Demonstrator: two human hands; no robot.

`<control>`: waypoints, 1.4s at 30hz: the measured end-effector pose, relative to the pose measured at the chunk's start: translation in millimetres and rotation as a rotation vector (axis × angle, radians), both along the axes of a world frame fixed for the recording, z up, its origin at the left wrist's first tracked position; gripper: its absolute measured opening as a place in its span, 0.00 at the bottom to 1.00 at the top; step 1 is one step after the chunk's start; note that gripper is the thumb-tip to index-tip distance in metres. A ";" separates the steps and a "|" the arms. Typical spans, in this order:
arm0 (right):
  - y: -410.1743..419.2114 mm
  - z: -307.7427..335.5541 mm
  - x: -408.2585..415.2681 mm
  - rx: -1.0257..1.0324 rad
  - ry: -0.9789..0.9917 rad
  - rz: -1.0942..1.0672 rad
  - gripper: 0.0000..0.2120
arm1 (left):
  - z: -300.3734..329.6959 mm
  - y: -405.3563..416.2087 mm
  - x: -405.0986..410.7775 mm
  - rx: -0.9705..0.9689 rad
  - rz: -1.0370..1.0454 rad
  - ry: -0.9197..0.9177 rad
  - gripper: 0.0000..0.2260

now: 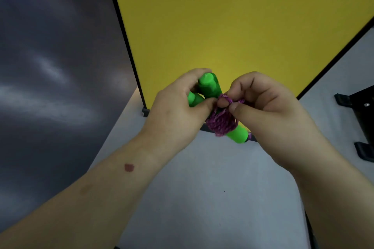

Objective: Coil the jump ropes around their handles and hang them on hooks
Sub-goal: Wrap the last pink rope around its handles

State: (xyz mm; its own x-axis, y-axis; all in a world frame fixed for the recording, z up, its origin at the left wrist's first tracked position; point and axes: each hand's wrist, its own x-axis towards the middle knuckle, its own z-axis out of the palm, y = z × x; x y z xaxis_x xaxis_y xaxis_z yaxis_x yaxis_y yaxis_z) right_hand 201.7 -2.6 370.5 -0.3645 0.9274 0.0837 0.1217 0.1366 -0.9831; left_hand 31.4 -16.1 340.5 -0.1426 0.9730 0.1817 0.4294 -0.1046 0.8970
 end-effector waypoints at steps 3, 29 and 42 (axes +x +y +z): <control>2.2 -0.1 2.8 -0.001 -0.025 0.035 0.14 | -1.0 1.4 0.8 -0.103 -0.094 0.000 0.27; 4.4 5.6 4.9 0.033 0.006 -0.114 0.10 | 3.4 -7.1 6.2 -0.126 -0.323 -0.213 0.06; 10.7 6.5 15.0 -0.147 0.032 0.001 0.04 | 6.3 -12.3 8.1 0.035 -0.158 -0.095 0.02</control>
